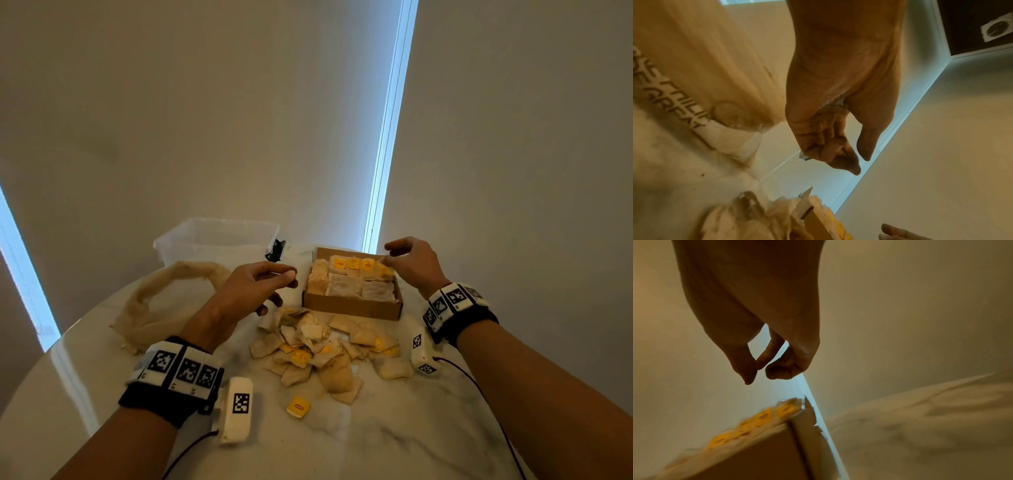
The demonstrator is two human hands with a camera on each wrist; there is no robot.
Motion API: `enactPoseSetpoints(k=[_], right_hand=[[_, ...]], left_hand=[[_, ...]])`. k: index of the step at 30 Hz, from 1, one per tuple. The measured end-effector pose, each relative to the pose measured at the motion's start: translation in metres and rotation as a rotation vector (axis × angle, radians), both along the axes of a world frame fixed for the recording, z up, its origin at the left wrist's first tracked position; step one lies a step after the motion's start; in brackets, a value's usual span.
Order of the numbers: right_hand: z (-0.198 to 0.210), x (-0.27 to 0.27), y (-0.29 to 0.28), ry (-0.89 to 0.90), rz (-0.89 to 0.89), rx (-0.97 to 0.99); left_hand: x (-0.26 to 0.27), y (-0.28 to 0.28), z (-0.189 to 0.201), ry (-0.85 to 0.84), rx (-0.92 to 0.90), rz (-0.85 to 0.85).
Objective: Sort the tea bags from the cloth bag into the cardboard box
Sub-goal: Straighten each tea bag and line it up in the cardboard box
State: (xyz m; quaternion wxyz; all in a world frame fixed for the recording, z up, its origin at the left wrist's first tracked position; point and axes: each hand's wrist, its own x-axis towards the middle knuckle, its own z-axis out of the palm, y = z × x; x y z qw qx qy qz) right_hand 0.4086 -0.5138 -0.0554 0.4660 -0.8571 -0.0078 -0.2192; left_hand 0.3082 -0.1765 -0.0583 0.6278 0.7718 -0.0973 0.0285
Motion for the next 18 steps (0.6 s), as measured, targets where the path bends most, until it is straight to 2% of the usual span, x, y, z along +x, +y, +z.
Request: enactPoseSetpoints(k=[3,7,9,11,14,18], right_hand=[[0.013,-0.027,0.038,0.047,0.218,-0.042],[0.025,-0.057,0.089,0.397,0.586,-0.485],[0.029,-0.071,0.108,0.503,0.659,-0.746],[0.027,-0.079,0.122,0.511,0.657,-0.880],[0.019,-0.086,0.134,0.491,0.644,-0.903],[0.013,-0.088,0.125,0.369,0.586,-0.766]], left_hand=[[-0.001,0.004,0.013,-0.044,0.055,0.017],[-0.002,0.011,0.027,-0.112,0.234,0.040],[-0.003,0.010,0.027,-0.084,0.421,-0.016],[-0.004,0.006,0.025,0.006,0.637,-0.141],[-0.004,-0.002,0.026,0.146,0.804,-0.281],[-0.002,-0.005,0.029,0.143,0.797,-0.291]])
